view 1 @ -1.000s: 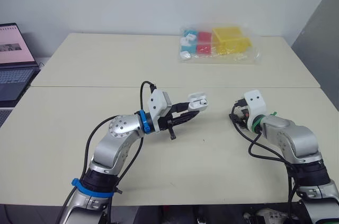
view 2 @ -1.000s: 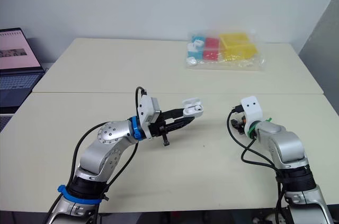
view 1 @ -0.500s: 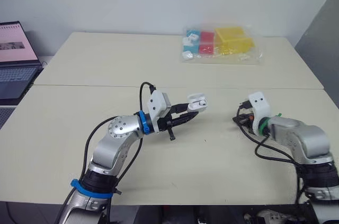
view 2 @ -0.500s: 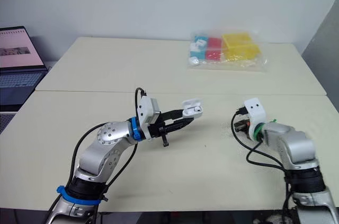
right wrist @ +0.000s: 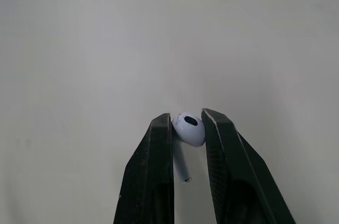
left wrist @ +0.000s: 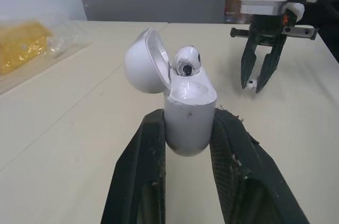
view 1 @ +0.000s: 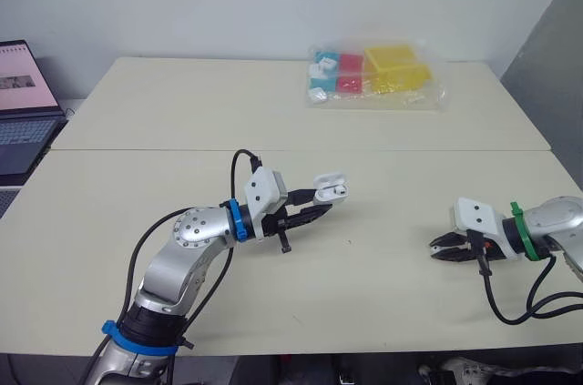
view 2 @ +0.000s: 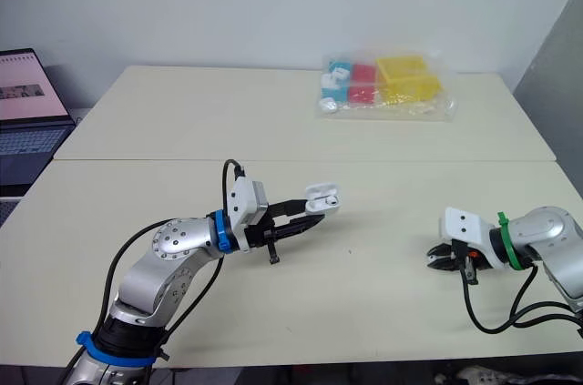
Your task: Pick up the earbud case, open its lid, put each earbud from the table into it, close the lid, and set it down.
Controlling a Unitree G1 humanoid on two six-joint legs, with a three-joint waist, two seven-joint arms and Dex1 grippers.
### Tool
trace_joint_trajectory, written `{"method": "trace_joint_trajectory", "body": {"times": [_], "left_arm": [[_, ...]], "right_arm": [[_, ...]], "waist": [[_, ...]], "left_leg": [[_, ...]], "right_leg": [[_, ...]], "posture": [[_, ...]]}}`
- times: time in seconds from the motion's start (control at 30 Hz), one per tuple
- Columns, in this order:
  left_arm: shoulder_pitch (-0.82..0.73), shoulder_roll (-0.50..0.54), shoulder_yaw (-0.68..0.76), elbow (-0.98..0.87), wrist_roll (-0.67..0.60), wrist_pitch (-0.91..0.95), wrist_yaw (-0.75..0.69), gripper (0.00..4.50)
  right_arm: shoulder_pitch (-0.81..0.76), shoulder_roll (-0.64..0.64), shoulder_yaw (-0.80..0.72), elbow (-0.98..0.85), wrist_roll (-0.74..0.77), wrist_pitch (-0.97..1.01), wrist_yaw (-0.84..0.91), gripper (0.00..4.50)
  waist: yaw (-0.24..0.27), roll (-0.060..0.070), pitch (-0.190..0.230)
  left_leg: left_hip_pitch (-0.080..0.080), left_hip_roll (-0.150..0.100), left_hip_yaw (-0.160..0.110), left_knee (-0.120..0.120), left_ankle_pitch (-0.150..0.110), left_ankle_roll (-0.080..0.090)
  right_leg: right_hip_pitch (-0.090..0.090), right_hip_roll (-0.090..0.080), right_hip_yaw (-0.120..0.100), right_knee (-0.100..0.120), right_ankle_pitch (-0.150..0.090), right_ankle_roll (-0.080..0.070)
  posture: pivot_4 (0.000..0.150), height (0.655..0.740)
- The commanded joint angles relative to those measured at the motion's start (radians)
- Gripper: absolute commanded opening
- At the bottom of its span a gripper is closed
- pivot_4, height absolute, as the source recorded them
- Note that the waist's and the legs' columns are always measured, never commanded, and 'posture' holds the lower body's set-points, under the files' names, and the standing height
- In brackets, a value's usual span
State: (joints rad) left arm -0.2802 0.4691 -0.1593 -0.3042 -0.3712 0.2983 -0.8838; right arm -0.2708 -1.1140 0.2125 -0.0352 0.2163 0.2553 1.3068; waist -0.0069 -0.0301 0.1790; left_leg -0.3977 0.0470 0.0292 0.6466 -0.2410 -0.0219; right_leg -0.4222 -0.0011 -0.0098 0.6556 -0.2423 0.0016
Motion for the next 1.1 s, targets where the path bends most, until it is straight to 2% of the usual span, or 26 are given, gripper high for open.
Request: {"method": "trace_joint_trajectory", "body": {"times": [0.03,0.57,0.8,0.97,1.1], "left_arm": [[0.013,0.014,0.018,-0.067,-0.015,0.004,0.005,0.79],[0.023,0.019,0.021,-0.080,-0.018,0.014,0.013,0.79],[0.031,0.014,0.017,-0.082,-0.019,0.015,0.016,0.79],[0.032,0.010,0.014,-0.084,-0.019,0.016,0.021,0.79],[0.041,0.002,0.011,-0.084,-0.019,0.013,0.030,0.79]], "right_arm": [[-0.027,-0.002,0.013,0.022,-0.013,-0.044,0.088,0.43],[-0.063,0.025,0.017,0.053,-0.096,0.033,0.093,0.43],[-0.068,0.033,0.009,0.042,-0.119,-0.005,0.077,2.83],[-0.071,0.001,-0.047,-0.023,-0.056,0.046,0.114,2.87],[-0.052,-0.028,-0.101,-0.149,-0.011,0.207,0.076,2.87]], "waist": [[0.001,0.000,0.000],[0.005,0.000,0.000],[0.004,0.000,0.000],[0.004,0.000,0.000],[0.004,0.001,0.000]], "left_leg": [[0.000,0.000,0.000,0.000,0.000,0.000],[0.002,0.000,0.000,0.002,0.000,0.000],[0.004,0.000,0.001,0.003,0.000,0.000],[0.005,-0.001,0.002,0.003,0.000,0.000],[0.005,0.000,0.002,0.002,0.000,0.000]], "right_leg": [[0.000,0.000,0.000,0.000,0.000,0.000],[0.000,-0.001,0.001,0.003,0.000,0.000],[0.002,-0.001,0.001,0.005,0.000,0.000],[0.002,-0.001,0.001,0.007,0.000,0.000],[0.001,-0.001,0.001,0.007,0.000,-0.001]], "posture": [[0.150,0.7359],[0.150,0.7359],[0.150,0.7359],[0.150,0.7359],[0.150,0.7359]]}}
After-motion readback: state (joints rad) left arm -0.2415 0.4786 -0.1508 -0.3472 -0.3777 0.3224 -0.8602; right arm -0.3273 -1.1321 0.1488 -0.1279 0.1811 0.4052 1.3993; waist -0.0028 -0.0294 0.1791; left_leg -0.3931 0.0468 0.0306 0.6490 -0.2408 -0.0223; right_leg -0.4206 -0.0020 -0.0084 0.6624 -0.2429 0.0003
